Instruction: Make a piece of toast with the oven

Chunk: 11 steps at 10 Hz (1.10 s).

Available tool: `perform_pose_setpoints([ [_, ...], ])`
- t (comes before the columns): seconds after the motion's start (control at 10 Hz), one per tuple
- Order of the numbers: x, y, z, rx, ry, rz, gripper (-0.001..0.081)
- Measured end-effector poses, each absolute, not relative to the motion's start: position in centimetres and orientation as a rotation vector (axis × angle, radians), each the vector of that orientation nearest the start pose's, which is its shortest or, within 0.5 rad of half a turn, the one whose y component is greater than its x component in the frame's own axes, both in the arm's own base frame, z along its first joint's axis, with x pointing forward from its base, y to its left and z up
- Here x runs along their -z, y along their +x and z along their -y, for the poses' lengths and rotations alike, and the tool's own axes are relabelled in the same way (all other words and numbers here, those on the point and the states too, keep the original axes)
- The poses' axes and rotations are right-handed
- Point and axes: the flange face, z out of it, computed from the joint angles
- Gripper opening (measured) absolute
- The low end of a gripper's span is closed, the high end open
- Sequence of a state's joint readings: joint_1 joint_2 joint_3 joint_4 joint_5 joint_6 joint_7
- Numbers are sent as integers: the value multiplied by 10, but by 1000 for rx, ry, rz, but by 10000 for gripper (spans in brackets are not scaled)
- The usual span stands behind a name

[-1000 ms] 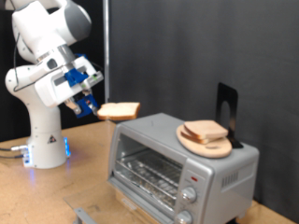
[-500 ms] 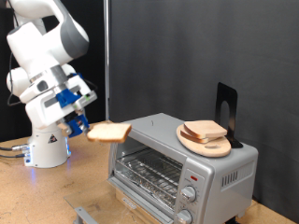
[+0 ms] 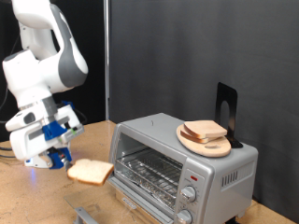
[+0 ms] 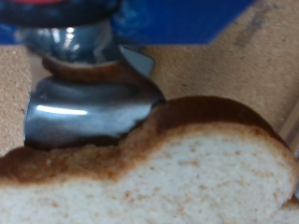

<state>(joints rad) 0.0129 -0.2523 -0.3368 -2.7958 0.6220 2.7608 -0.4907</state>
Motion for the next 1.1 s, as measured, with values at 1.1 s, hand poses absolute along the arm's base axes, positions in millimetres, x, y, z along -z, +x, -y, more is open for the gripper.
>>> perform_pose_setpoints([
  [1.1,-274,391,103,386,-2779,-426,433],
])
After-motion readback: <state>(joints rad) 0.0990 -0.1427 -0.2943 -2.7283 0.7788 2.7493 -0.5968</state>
